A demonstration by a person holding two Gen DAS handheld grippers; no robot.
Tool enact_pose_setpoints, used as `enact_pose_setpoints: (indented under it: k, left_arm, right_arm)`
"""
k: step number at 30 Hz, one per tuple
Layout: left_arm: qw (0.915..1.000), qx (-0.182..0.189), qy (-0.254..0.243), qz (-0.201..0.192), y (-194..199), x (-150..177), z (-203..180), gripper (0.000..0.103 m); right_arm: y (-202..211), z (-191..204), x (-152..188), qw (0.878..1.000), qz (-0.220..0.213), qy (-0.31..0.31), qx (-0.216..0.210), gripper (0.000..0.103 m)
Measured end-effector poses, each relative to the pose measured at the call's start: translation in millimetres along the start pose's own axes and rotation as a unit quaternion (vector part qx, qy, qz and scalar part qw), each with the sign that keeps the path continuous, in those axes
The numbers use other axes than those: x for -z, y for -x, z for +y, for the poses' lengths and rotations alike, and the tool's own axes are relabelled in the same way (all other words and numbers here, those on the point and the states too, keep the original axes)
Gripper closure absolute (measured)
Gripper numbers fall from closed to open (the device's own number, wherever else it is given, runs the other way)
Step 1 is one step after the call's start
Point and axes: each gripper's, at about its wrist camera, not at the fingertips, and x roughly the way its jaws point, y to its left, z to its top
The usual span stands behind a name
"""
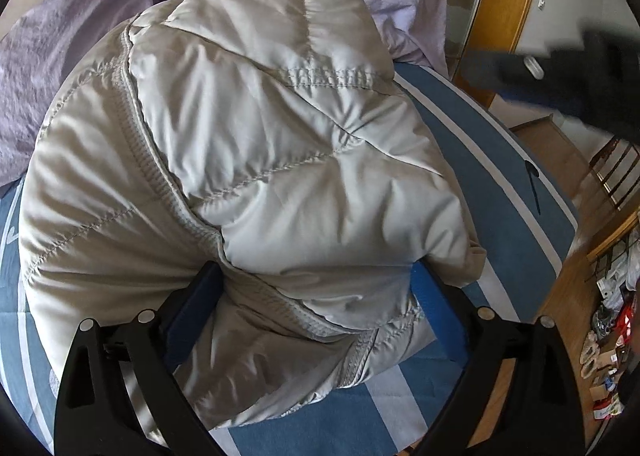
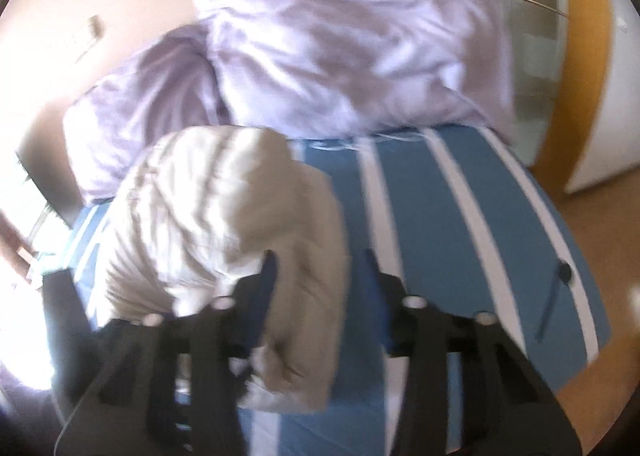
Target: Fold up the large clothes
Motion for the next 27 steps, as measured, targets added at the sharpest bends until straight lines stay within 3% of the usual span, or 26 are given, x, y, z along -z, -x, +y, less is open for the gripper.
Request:
enact_pose_setpoints:
  k: [4,9,15,21,24,27]
  left_arm:
    - [1.0000,0.007,-0.001,0.000,2,0,2,0.008]
    - [0.9999,0.015,-0.002,0.002,4,-4,10,0.008]
    - [0.9998,0.022,-0.005,0.001,7,-5,17,0.008]
    - [0.9997,0.022,-0.008,-0.002,12,-4,17,0.008]
    - [0.9997,0.022,-0.008,-0.004,16,-4,17,0.008]
    - [0.9997,0.022,-0.012,-0.004,20,-3,16,0.008]
  right_arm:
    - [-15,30,-17,0.998,0.007,0.040,-0.049,0.092]
    - [-36,53,-35,0.995,0.014,0.065,-0.077,0.093]
    - [-68,53,-43,0.995,0.042,0.068,-0.067,0.096]
    - [-82,39,-28,0.995,0.058,0.052,-0.057,0.102]
    - [-97,26,-9,0.994,0.088,0.036,-0.048,0.102]
    - [-104,14,3,0.993,0.100,0.005,-0.062,0.102]
